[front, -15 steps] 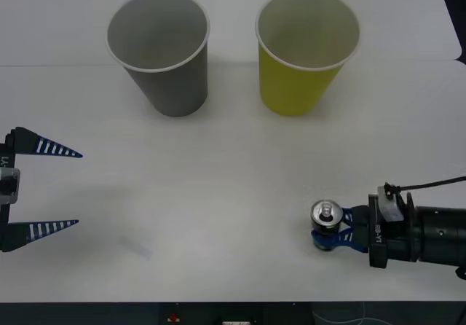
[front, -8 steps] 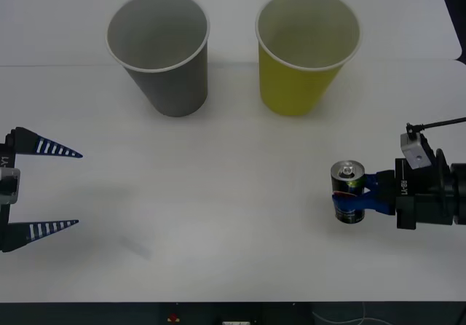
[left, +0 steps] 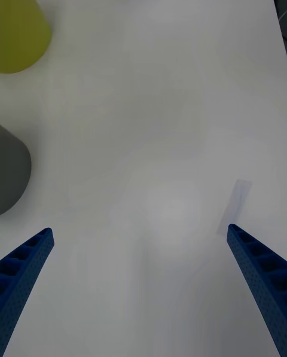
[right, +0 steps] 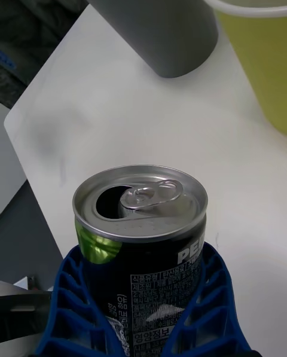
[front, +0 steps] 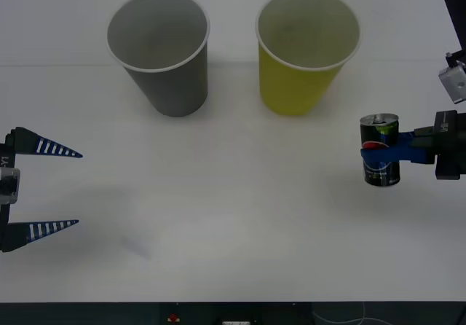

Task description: Put the can into the green bin and the plastic bottle into the gray bin

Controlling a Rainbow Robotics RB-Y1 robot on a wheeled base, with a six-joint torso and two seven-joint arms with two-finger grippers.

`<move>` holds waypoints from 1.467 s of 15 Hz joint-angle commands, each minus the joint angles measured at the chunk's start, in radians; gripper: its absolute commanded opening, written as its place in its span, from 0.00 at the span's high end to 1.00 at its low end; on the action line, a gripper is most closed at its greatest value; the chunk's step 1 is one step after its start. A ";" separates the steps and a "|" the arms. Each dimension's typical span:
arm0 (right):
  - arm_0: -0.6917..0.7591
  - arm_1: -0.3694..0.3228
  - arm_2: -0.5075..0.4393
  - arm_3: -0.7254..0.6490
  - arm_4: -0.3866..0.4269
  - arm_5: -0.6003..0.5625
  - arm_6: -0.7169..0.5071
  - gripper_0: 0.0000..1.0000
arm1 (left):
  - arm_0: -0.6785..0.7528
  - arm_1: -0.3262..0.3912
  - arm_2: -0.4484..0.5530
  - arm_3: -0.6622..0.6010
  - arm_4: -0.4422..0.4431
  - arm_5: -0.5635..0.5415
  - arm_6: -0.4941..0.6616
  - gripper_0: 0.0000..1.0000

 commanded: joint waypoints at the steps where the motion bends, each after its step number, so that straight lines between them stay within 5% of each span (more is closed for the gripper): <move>1: -0.018 0.034 -0.142 -0.064 0.099 -0.113 -0.217 1.00 | 0.000 0.000 0.000 0.000 0.000 0.000 0.000 0.00; 8: -0.296 0.037 -0.154 0.031 0.205 -0.251 -0.301 1.00 | 0.000 0.000 0.000 0.000 0.000 0.000 0.000 0.00; 13: -0.657 0.046 0.050 0.217 0.334 -0.346 -0.301 1.00 | 0.000 0.000 0.000 0.000 0.000 0.000 0.000 0.00; 22: -1.035 0.273 0.303 0.569 0.621 -0.335 -0.301 1.00 | 0.000 0.000 0.000 0.000 0.000 0.000 0.000 0.00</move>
